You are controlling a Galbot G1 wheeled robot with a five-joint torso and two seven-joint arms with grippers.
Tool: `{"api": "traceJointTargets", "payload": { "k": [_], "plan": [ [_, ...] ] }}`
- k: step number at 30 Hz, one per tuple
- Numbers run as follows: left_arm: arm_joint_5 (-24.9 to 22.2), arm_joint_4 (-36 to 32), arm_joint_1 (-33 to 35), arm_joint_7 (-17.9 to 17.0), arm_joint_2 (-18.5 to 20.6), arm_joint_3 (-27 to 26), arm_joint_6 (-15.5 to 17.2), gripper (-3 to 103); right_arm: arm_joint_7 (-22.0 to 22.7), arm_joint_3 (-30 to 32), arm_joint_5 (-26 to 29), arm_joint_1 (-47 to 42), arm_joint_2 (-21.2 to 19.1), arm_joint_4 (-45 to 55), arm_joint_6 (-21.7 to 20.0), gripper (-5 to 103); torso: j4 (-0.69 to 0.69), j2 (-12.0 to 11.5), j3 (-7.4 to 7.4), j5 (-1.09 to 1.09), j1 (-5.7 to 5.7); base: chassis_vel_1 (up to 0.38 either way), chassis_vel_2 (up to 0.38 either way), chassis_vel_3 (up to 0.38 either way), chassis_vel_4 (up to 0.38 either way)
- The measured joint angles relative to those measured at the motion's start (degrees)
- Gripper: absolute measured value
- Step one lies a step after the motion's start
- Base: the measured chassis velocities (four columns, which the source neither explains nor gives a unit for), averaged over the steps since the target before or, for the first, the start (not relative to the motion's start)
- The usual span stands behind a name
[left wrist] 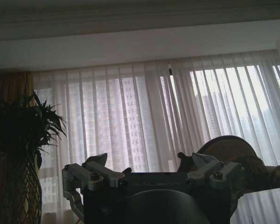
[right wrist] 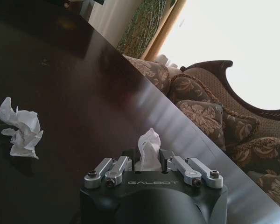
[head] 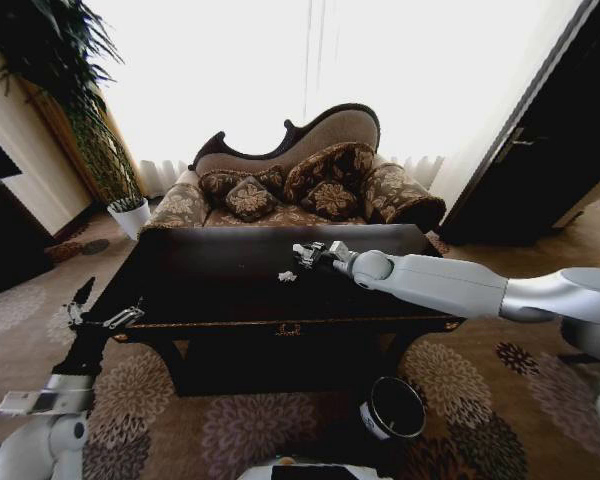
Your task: Move to the front of the table and place the trash on the table into the trash bin.
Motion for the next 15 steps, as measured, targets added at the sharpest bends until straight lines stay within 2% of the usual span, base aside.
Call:
{"api": "traceJointTargets", "payload": {
  "k": [5,7,8,10,15],
  "plan": [
    [0.0,-0.2,0.2,-0.1,0.0,-0.1,0.0,100,-0.3,3.7,0.7,-2.6,-3.4,3.8,1.5,8,-0.02,0.0,0.02,0.01,0.02,0.000,0.000,0.000,0.000],
    [0.0,-0.2,0.2,-0.1,0.0,-0.1,0.0,100,-0.3,4.7,1.1,-3.2,-4.3,5.1,1.9,8,-0.02,0.0,0.02,0.01,0.02,0.000,0.000,0.000,0.000],
    [0.0,-0.2,0.3,-0.1,0.0,-0.1,0.0,100,-0.2,6.4,1.3,-4.3,-5.7,6.9,2.4,2,-0.01,0.0,0.02,0.02,0.02,0.000,0.000,0.000,0.000],
    [0.0,-0.2,0.3,-0.1,0.0,-0.1,0.0,100,-0.3,7.8,1.3,-5.1,-6.9,8.2,2.8,2,-0.01,0.0,0.01,0.00,0.02,0.000,0.000,0.000,0.000],
    [0.0,-0.3,0.3,-0.2,-0.1,0.2,0.1,100,-1.0,16.9,1.3,-11.4,-13.1,13.8,4.0,1,-0.01,0.0,0.00,0.00,0.01,0.000,0.000,0.000,0.000]
  ]
}}
